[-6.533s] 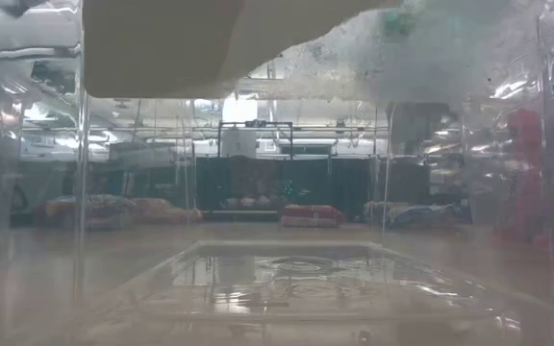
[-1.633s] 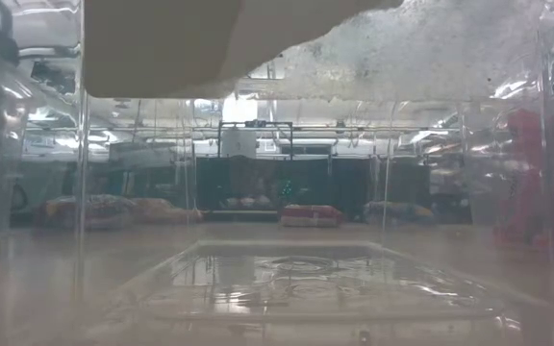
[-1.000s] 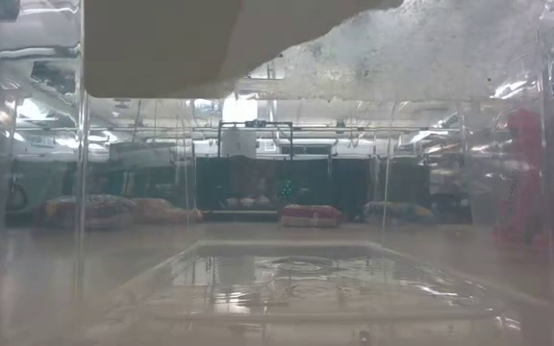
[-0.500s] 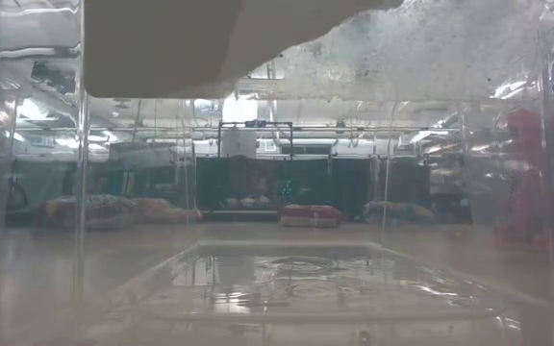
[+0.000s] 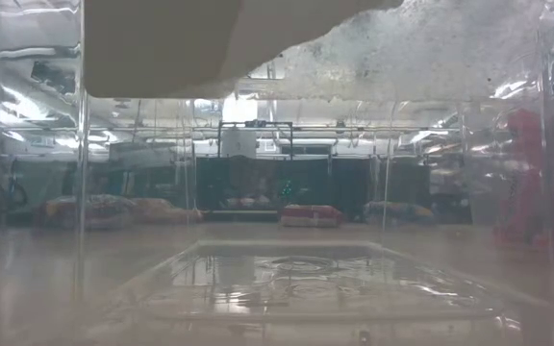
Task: Sort Maruchan noodles
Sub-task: Put the bottom blue noodle pack into the left transparent bin
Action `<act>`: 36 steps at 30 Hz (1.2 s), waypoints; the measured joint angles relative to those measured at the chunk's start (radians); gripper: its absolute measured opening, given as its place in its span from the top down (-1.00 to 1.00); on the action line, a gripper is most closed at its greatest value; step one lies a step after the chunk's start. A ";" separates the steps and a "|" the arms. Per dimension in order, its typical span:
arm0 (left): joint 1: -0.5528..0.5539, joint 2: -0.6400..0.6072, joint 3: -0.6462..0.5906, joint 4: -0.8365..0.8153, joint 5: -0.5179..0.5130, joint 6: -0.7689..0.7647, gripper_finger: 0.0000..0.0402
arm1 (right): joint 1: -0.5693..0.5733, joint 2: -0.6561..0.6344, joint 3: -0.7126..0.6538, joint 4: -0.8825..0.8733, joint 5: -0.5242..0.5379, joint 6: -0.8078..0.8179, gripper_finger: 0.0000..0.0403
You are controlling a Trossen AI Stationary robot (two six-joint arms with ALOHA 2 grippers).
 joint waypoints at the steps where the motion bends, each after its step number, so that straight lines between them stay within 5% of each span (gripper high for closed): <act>1: 0.000 -0.001 0.000 -0.004 0.012 0.003 0.58 | 0.000 0.000 0.000 0.000 0.000 -0.001 -0.18; 7: 0.000 -0.008 0.000 -0.059 0.002 0.021 0.58 | -0.005 0.000 0.000 -0.007 0.059 -0.012 -0.18; 13: 0.000 -0.004 0.000 0.158 -0.015 0.118 0.56 | -0.009 0.000 0.000 -0.089 0.156 -0.057 -0.18; 21: 0.003 -0.002 0.000 0.177 -0.019 0.098 0.51 | -0.018 0.000 0.000 -0.126 0.158 -0.082 -0.18; 29: 0.034 -0.039 0.000 0.148 0.032 0.029 0.18 | -0.057 0.000 0.000 -0.363 0.420 -0.097 -0.18; 33: 0.053 -0.086 0.000 0.153 0.073 -0.018 -0.05 | -0.171 0.010 0.000 -0.497 0.476 -0.103 -0.18; 36: 0.074 -0.136 0.000 0.162 0.156 -0.042 -0.20 | -0.270 0.047 -0.009 -0.562 0.477 -0.260 -0.18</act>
